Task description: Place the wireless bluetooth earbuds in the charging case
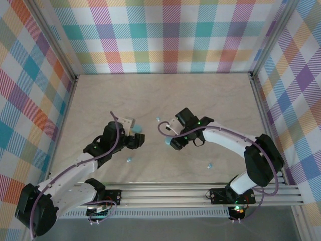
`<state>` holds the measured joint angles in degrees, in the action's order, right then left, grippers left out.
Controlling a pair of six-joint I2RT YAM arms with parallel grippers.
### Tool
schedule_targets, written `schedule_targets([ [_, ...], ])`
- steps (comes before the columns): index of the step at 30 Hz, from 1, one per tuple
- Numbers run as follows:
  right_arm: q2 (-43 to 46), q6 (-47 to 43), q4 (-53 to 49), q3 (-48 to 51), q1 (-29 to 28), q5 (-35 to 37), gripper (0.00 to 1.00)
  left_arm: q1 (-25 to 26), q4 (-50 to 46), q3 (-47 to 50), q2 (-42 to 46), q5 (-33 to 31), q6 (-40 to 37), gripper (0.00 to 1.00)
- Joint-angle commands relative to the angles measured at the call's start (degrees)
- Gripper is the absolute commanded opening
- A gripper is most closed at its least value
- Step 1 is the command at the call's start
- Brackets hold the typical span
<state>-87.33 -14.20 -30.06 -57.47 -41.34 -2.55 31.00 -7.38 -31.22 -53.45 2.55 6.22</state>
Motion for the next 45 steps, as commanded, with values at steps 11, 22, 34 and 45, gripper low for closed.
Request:
schedule_targets([
  [11, -2.7, -1.2, 0.2, -1.1, -0.2, 3.0, 0.65, 0.4, -1.7, 1.6, 2.6, -5.4, -1.0, 0.91],
  [22, -9.9, -3.3, -1.4, -5.3, -0.8, 4.5, 0.72, 0.4, -1.8, 1.6, 2.7, 2.9, -3.2, 0.95],
  [34, -16.6, -4.8, -1.0, -8.0, -1.2, 2.3, 0.7, 0.5, 0.4, 2.4, 2.1, 6.3, -5.6, 0.88],
  [45, -18.8, -7.4, -0.9, -7.8, -1.4, 1.7, 0.5, 0.4, 5.7, 5.7, 4.3, 10.5, -10.6, 0.71],
])
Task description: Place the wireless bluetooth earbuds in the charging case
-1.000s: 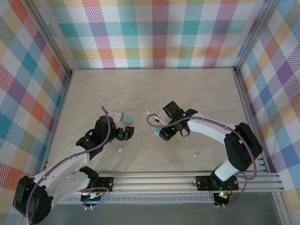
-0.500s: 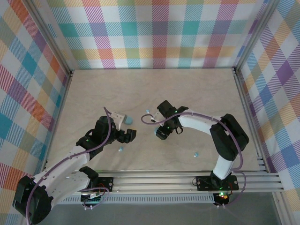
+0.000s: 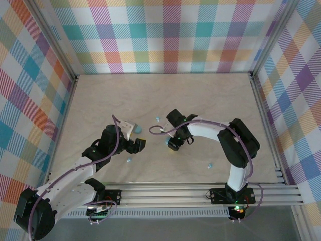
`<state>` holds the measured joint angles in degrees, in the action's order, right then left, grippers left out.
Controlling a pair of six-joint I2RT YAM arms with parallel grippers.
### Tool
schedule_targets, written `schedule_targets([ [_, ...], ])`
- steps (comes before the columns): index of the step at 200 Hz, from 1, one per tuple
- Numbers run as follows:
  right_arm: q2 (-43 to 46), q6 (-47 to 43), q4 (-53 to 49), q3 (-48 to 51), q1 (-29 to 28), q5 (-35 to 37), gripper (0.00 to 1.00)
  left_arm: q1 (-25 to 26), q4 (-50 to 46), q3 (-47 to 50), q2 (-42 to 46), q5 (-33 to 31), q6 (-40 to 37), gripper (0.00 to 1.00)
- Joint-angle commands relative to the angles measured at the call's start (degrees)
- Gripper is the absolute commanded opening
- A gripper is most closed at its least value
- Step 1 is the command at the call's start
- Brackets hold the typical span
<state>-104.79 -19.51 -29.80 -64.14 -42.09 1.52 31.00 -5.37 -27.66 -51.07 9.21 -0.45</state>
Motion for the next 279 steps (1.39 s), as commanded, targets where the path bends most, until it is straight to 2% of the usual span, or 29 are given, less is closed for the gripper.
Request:
schedule_targets([
  [1, -1.2, -2.7, -1.4, -1.1, -0.8, -2.7, 0.46, 0.5, 3.9, 2.6, 2.7, 3.7, -4.3, 0.7],
  [45, 1.7, -6.0, -0.9, 0.5, -1.8, -3.6, 0.35, 0.5, 3.2, 3.0, 4.1, 3.7, -4.8, 0.69],
  [93, 5.7, -6.5, -0.3, 1.6, -1.9, -6.8, 0.3, 0.4, 5.1, 4.0, 5.8, 9.9, -9.4, 0.71],
  [144, 10.8, -5.4, 1.0, 2.6, -1.9, -10.7, 0.28, 0.9, 9.9, 4.3, 7.3, 20.8, -12.0, 0.69],
  [173, 13.7, -3.5, -5.8, -2.2, -1.8, -12.6, 0.29, 1.3, 8.7, 2.1, 9.2, 23.6, -15.6, 0.68],
  [195, 17.4, -2.5, -9.9, -4.5, -1.9, -14.2, 0.28, 1.3, 3.2, -1.7, 10.6, 23.0, -21.8, 0.69],
  [218, 21.3, -1.5, -12.9, -6.5, -1.8, -15.7, 0.28, 1.3, -1.0, -5.8, 8.7, 23.8, -26.6, 0.69],
  [254, 25.6, -1.2, -17.9, -9.9, -1.9, -19.0, 0.28, 1.3, 5.3, -8.6, 1.7, 29.8, -25.3, 0.6],
  [269, 26.9, -1.7, -19.5, -10.6, -1.9, -19.4, 0.28, 1.3, 7.6, -9.8, -0.9, 31.1, -24.8, 0.61],
  [279, 27.6, -2.0, -19.9, -10.7, -1.9, -19.2, 0.28, 1.3, 8.1, -10.9, -2.6, 31.4, -24.7, 0.65],
])
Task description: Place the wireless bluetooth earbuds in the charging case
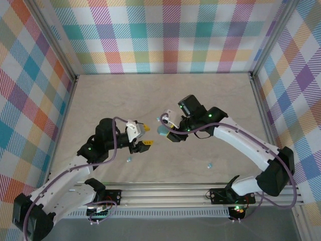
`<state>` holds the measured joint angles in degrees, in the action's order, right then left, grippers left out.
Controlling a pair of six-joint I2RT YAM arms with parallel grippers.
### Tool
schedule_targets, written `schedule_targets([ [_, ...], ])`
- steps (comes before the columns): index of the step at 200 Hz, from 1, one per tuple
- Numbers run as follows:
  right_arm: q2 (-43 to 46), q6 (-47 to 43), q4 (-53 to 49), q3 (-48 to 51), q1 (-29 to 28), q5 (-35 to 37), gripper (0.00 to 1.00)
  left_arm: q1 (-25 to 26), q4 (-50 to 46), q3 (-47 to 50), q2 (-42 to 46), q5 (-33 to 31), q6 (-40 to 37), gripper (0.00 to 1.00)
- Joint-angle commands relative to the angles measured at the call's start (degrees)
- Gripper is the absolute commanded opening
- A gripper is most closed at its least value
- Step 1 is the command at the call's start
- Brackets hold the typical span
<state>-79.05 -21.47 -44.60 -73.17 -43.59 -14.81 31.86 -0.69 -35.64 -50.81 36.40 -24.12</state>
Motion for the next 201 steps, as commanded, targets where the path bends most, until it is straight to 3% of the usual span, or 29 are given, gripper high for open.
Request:
schedule_targets([
  [1, 2.0, -0.2, -5.1, -1.6, -0.3, -2.7, 0.28, 0.4, 3.4, -3.0, -3.0, 4.3, -1.0, 0.65],
  [136, 1.2, -0.8, -4.1, -0.6, -0.5, -4.7, 0.26, 0.7, 1.2, -10.9, -15.5, 18.8, -1.5, 0.72],
  [201, 1.2, -0.9, -4.1, -0.8, -0.7, -5.1, 0.26, 0.9, -3.8, -13.6, -18.5, 21.4, -5.4, 0.58],
])
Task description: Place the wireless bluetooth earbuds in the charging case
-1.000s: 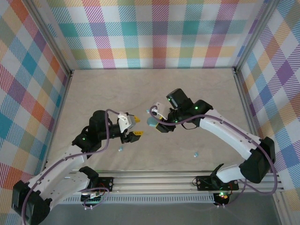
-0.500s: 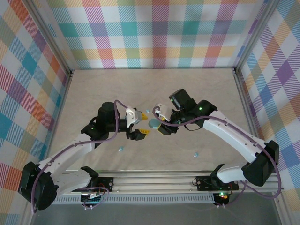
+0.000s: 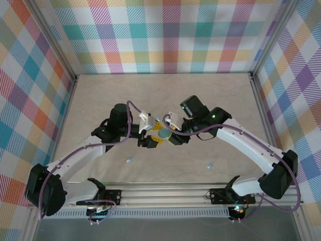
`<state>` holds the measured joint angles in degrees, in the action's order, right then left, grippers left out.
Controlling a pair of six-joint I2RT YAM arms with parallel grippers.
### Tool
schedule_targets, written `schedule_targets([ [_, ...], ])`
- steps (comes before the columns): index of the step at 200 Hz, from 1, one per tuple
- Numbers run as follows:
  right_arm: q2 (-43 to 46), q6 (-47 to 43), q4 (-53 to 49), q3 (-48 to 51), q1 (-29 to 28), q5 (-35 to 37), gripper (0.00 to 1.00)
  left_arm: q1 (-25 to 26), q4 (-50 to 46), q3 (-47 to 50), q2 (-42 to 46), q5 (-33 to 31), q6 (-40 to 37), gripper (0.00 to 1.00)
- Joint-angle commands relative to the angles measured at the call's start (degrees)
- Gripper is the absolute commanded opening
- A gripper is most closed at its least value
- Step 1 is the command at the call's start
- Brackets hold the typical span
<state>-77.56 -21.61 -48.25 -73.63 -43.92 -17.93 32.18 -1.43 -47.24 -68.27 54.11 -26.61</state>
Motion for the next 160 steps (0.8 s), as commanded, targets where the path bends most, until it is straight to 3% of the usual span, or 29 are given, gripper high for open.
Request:
schedule_targets([
  [1, -0.3, -0.7, -0.4, -0.3, -0.4, -1.9, 0.26, 0.6, -3.2, -2.0, -1.1, 3.7, -3.0, 0.57],
  [64, -0.2, -0.5, 0.0, 0.0, -0.4, -2.9, 0.25, 1.0, -4.8, -1.7, -1.0, 2.2, -4.9, 0.62],
  [160, -0.8, -0.3, -0.4, -0.8, -0.4, -3.4, 0.27, 1.0, -4.7, -2.7, -1.8, 4.3, -4.6, 0.3],
])
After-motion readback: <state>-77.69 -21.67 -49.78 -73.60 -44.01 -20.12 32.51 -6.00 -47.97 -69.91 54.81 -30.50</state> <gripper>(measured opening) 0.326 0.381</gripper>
